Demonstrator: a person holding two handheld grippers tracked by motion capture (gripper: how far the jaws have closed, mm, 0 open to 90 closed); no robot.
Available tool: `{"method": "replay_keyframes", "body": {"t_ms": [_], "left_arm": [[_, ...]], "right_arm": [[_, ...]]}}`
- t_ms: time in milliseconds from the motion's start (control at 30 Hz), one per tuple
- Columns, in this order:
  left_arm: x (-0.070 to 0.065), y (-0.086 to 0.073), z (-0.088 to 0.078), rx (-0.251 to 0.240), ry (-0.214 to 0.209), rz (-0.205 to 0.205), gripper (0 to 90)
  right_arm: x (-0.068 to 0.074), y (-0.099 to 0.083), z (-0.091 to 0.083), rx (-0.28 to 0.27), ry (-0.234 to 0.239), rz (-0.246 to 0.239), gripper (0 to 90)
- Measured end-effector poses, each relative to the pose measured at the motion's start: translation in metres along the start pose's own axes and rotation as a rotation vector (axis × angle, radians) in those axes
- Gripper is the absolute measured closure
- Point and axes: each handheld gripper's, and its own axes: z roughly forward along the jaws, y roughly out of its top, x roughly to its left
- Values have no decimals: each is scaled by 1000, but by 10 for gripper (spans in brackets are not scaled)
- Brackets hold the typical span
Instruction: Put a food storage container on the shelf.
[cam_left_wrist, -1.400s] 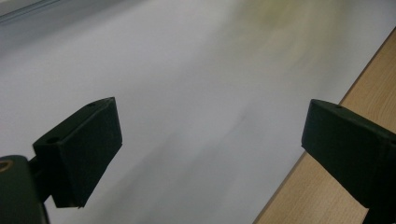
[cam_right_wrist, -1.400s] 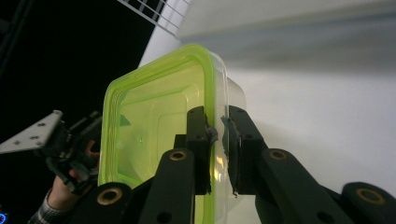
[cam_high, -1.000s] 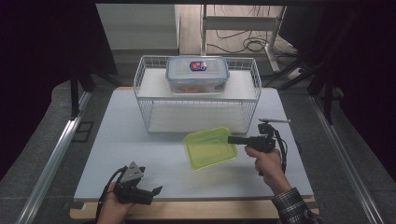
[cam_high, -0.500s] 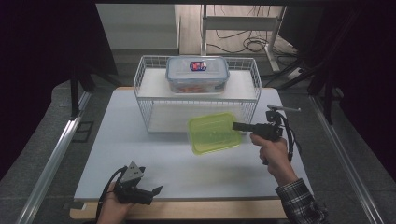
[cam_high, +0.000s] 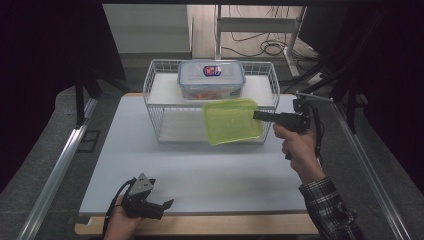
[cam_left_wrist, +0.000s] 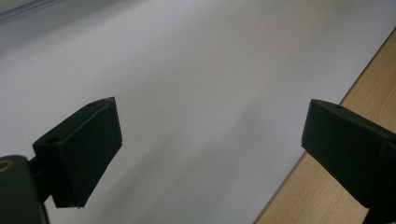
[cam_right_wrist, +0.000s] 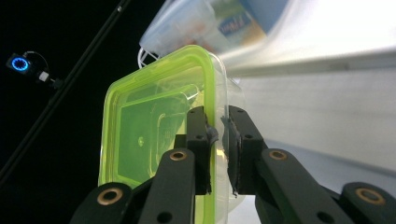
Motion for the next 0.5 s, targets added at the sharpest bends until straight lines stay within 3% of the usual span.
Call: {"method": "replay_keyframes", "body": {"t_ms": [500], "left_arm": [[0,0,0,-6,-1,-4,49]], "right_arm": [[30,41,5,-73,9,-16,804]]}}
